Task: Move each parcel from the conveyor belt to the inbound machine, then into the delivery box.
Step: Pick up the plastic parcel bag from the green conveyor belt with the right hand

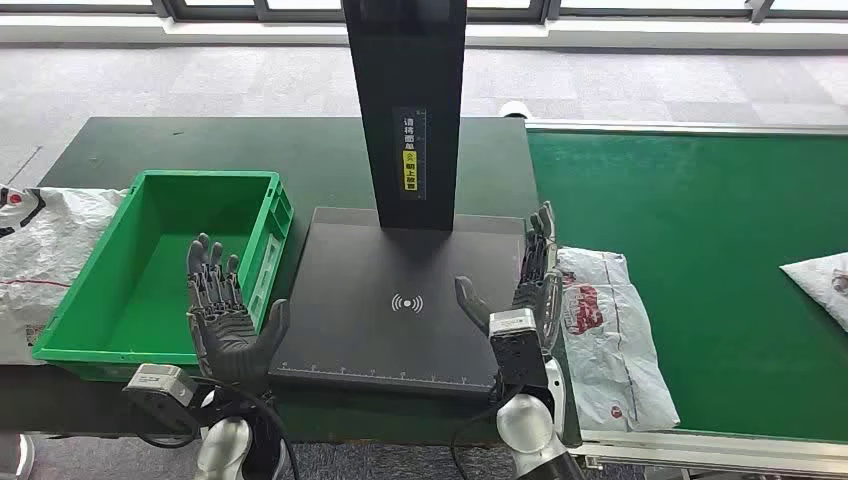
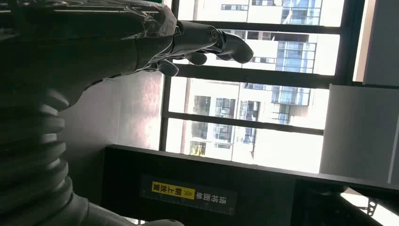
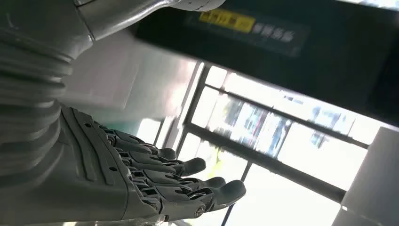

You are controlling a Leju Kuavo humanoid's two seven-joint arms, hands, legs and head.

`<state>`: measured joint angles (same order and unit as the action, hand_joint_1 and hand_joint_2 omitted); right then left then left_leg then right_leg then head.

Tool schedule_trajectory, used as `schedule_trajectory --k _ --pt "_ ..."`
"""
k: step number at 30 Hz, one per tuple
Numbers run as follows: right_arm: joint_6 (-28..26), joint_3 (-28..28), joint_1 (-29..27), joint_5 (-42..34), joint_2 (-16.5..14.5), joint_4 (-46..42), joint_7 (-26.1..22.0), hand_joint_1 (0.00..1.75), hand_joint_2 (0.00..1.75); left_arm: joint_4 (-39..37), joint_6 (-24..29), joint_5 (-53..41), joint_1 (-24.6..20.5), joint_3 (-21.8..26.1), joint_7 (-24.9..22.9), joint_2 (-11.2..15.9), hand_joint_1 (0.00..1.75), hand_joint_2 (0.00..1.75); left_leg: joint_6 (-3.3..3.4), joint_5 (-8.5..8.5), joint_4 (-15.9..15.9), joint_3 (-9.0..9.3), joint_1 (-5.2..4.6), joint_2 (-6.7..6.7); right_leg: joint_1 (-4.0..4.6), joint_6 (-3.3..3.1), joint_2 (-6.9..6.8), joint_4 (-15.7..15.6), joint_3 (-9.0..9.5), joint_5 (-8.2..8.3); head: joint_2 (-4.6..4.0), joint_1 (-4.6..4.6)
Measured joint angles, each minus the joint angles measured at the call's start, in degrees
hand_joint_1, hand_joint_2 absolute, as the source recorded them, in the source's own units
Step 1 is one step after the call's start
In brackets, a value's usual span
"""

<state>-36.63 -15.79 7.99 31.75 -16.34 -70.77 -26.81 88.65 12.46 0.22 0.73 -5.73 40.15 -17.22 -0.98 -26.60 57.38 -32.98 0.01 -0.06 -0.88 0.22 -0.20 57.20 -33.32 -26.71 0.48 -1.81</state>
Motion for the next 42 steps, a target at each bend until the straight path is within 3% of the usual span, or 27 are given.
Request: schedule_trajectory --k 6,10,14,25,28,32,42 --pt "-3.11 5.55 -0.05 24.77 2.36 1.41 14.7 0.0 1.75 0.7 -0.89 1.49 1.43 0.95 0.0 0.0 0.0 1.75 0.05 -0.03 0.01 0.0 0.0 -0.02 -0.05 0.04 -0.02 -0.05 0.02 -0.02 0.0 0.0" --pt "-3.17 13.14 0.02 33.21 4.55 3.24 19.9 0.0 1.75 1.35 -1.74 1.58 2.17 2.26 0.0 0.0 0.0 1.75 0.14 -0.09 0.03 -0.01 -0.01 -0.07 -0.1 0.08 -0.1 -0.06 0.07 -0.03 0.0 0.0" --pt "-3.19 16.54 0.07 34.27 5.49 4.28 20.28 0.0 1.75 1.57 -1.92 1.58 2.29 3.0 0.0 -0.02 0.0 1.75 0.18 -0.11 0.04 -0.01 -0.01 -0.05 -0.11 0.09 -0.08 -0.06 0.06 -0.03 0.0 0.0" --pt "-3.17 17.86 0.11 34.77 5.77 4.91 20.59 0.0 1.75 1.65 -1.99 1.58 2.3 3.13 0.0 -0.04 0.0 1.75 0.19 -0.12 0.04 -0.01 -0.01 -0.06 -0.11 0.11 -0.09 -0.06 0.06 -0.05 0.0 0.0" --pt "-2.49 21.01 1.28 35.71 6.75 8.4 22.16 0.0 1.75 2.11 -2.77 1.64 2.34 4.43 0.0 -0.33 0.0 1.75 0.19 -0.12 0.04 -0.02 -0.01 -0.06 -0.1 0.14 -0.09 -0.06 0.06 -0.07 0.0 0.0" --pt "-0.49 25.35 3.14 36.08 7.78 13.51 23.86 0.0 1.75 3.44 -3.45 1.62 2.39 6.31 0.0 -0.66 0.0 1.75 0.2 -0.13 0.04 -0.02 -0.01 -0.07 -0.11 0.15 -0.1 -0.06 0.06 -0.07 0.0 0.0" --pt "9.16 28.23 6.61 34.34 7.95 17.95 26.32 0.0 1.75 5.79 -3.52 1.23 2.52 7.27 0.0 -0.78 0.0 1.75 0.2 -0.13 0.04 -0.02 -0.01 -0.05 -0.11 0.15 -0.07 -0.06 0.06 -0.07 0.0 0.0"
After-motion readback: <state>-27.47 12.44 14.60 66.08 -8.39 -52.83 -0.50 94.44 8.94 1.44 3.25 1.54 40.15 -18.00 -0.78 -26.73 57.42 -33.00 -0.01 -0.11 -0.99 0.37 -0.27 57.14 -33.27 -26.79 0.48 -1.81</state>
